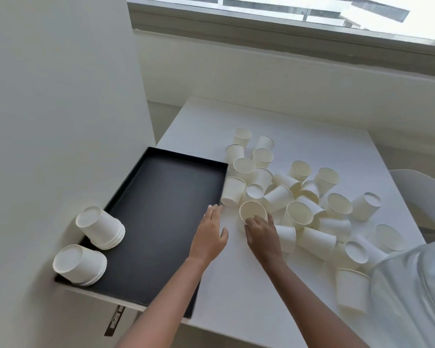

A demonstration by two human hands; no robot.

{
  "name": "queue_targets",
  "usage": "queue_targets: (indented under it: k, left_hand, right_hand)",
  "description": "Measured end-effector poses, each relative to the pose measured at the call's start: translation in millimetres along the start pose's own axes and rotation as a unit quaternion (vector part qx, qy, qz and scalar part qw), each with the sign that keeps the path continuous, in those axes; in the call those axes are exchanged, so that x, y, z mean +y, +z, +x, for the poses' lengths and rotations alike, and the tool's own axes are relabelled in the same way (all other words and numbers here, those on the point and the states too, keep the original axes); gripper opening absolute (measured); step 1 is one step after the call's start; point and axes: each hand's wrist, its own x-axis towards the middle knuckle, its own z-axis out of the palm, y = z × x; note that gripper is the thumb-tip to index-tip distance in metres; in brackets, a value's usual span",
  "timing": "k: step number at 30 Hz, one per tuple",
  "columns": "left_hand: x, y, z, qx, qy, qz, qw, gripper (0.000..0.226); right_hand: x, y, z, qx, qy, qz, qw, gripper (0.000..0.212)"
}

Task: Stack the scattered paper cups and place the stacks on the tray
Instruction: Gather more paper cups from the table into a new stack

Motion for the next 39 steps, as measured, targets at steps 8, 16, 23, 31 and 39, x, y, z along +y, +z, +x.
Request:
queue_targets:
  k: [8,16,23,31,39]
  left_hand:
    - [15,22,2,-0.047,-0.005,-0.073,0.996,0.082]
    - [38,35,20,0.029,-0.020,-0.233,0.972,0.086]
    - [31,36,33,0.068,-0.021,-0.208,0.975,0.073]
    - [27,39,36,0.041,0.009,-0.182,0.982,0.073]
    - [23,33,35,0.033,0.010,-0.166,0.986,0.071]
  right_hand:
    - [10,-25,-12,0.113,-0.121,0.076,0.983,0.006]
    - [16,-48,-6,0.095,-0.212,0.123,0.965,0.009]
    - [40,-46,-9,0.103,-0.055,0.187,0.975,0.059]
    - [73,-16,-20,-0.137,-0.038,-0.094,0.985,0.066]
    - [73,-14,-21,-0.131,-0.041,-0.125,0.983,0.068]
